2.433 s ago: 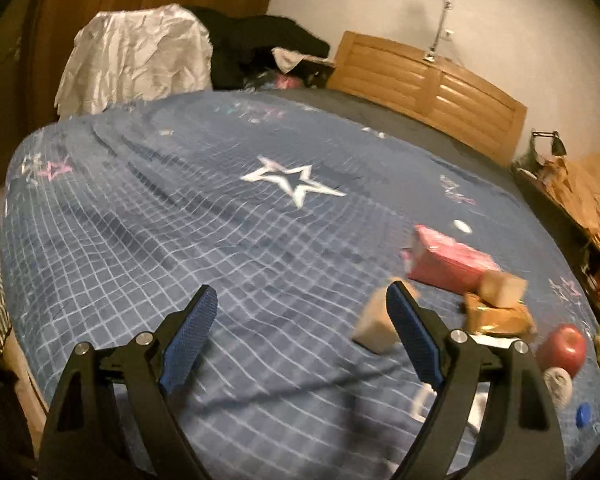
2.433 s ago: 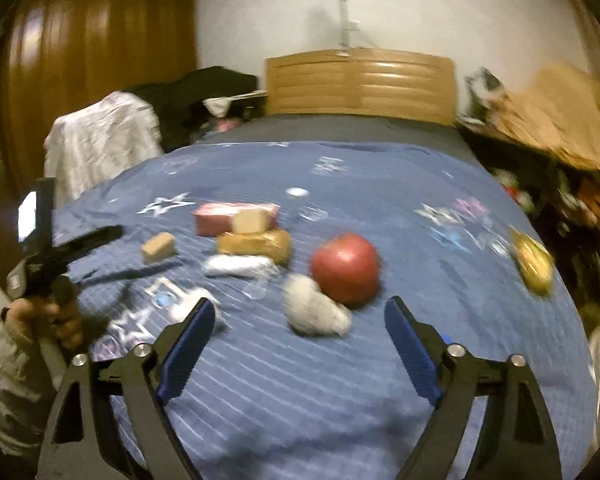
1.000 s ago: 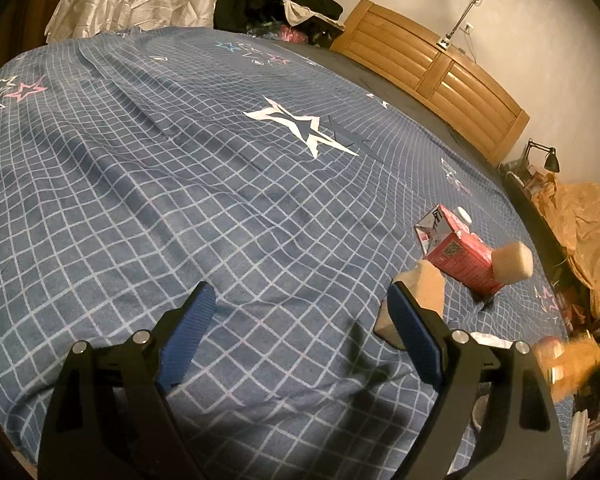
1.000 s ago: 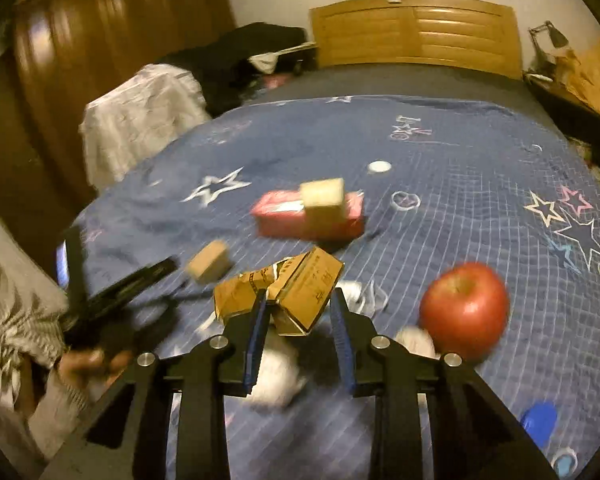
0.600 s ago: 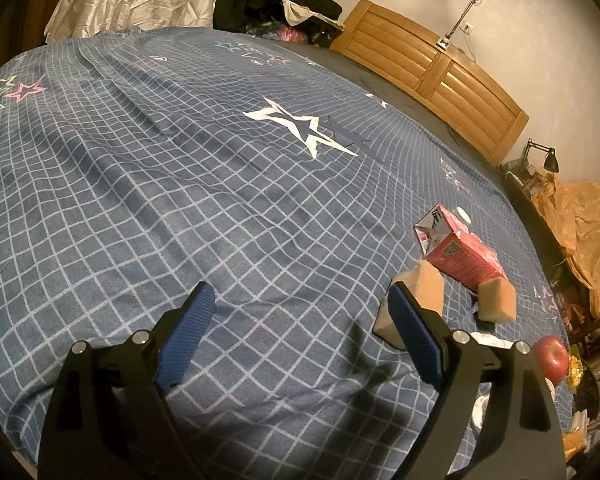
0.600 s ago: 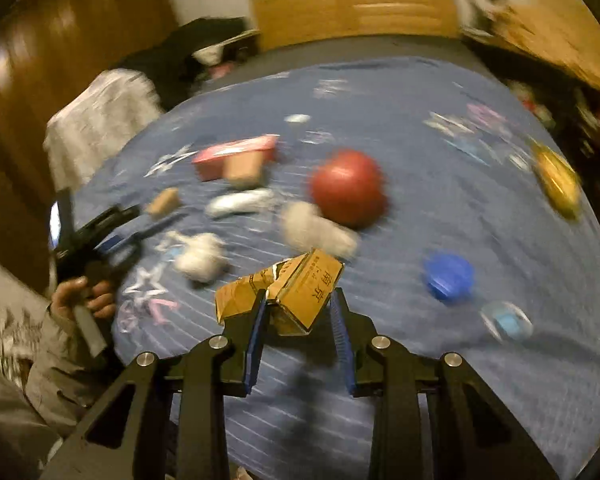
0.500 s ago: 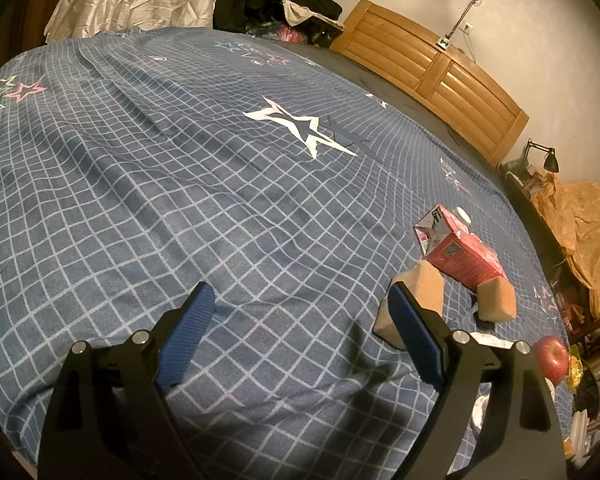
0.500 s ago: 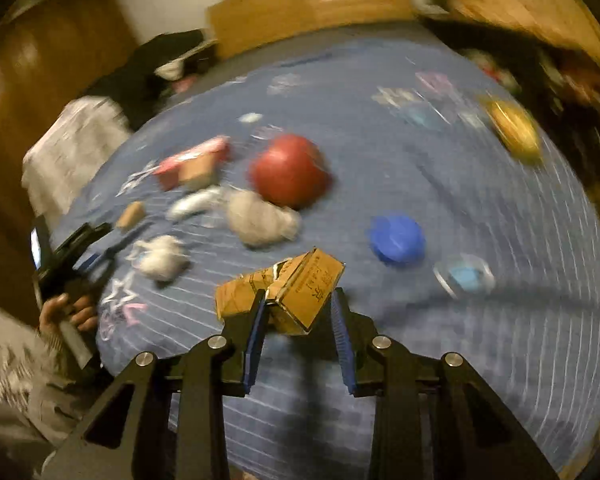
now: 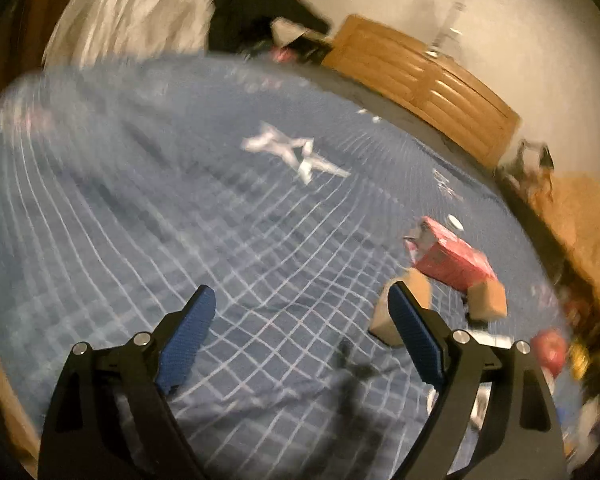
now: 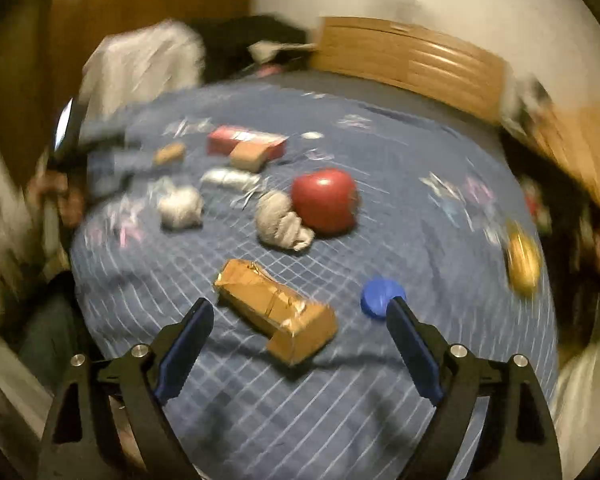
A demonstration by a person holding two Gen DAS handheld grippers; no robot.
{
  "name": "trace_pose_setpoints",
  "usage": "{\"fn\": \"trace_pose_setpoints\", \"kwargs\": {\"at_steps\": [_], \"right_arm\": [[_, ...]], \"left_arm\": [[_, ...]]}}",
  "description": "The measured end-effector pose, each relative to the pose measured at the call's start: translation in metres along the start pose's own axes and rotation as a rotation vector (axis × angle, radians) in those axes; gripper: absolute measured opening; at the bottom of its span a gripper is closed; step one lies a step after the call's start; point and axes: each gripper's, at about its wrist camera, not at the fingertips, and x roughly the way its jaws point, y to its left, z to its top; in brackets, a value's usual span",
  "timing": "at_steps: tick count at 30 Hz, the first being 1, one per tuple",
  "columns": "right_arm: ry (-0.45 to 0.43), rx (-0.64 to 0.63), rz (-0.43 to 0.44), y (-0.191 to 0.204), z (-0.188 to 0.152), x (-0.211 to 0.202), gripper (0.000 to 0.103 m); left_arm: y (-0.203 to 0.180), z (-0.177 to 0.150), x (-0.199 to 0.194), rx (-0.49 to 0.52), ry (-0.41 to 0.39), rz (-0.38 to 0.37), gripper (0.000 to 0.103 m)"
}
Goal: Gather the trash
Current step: 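Grasp the white cord bundle with left tool while right tool holds the gold carton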
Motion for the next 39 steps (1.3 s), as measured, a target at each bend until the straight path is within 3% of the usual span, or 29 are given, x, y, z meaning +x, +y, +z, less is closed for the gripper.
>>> {"fn": "trace_pose_setpoints", "kwargs": {"at_steps": [4,6,8,10,13,15,17,18,20,21,22,23,27,29,32,39], "right_arm": [[0.064,-0.168,0.095,0.008,0.008,0.027,0.088],[0.094,-0.180,0.145,0.008,0.008,0.040,0.088],[0.108,-0.176,0.173,0.011,0.006,0.048,0.077],[0.113,-0.157,0.196,0.011,0.003,0.053,0.071],[0.092,-0.121,0.212,0.010,0.000,0.051,0.068],[0.088,-0.104,0.221,0.007,0.000,0.051,0.068],[0.086,-0.101,0.218,0.005,0.002,0.052,0.074],[0.084,-0.103,0.222,0.006,0.002,0.053,0.074],[0.088,-0.107,0.234,0.008,0.004,0.055,0.073],[0.086,-0.109,0.234,0.010,0.004,0.056,0.072],[0.082,-0.112,0.234,0.011,0.005,0.057,0.066],[0.077,-0.112,0.230,0.013,0.006,0.057,0.055],[0.047,-0.084,0.233,0.016,0.008,0.048,0.050],[0.031,-0.058,0.216,0.018,0.006,0.038,0.040],[-0.001,0.053,0.191,0.016,0.001,0.015,0.036],[-0.020,0.393,0.089,0.014,-0.030,-0.015,0.035]], "left_arm": [[-0.053,0.009,-0.016,0.185,0.111,-0.212,0.084],[-0.089,0.008,-0.011,0.318,0.154,-0.244,0.084],[-0.124,0.003,0.011,0.430,0.258,-0.304,0.078],[-0.151,-0.006,0.037,0.515,0.340,-0.315,0.072],[-0.174,-0.016,0.068,0.600,0.400,-0.320,0.071],[-0.182,-0.025,0.080,0.661,0.430,-0.330,0.071],[-0.187,-0.031,0.096,0.704,0.446,-0.285,0.071],[-0.186,-0.030,0.104,0.698,0.459,-0.283,0.071],[-0.186,-0.026,0.107,0.687,0.446,-0.312,0.057],[-0.185,-0.025,0.109,0.684,0.450,-0.324,0.034],[-0.183,-0.023,0.110,0.671,0.460,-0.346,0.024],[-0.182,-0.019,0.107,0.658,0.448,-0.356,0.024],[-0.171,-0.009,0.077,0.614,0.361,-0.379,0.023],[-0.163,0.000,0.055,0.590,0.317,-0.392,0.023],[-0.141,0.005,0.011,0.543,0.257,-0.397,0.023],[-0.071,-0.037,-0.038,0.425,0.226,-0.154,0.023]]}}
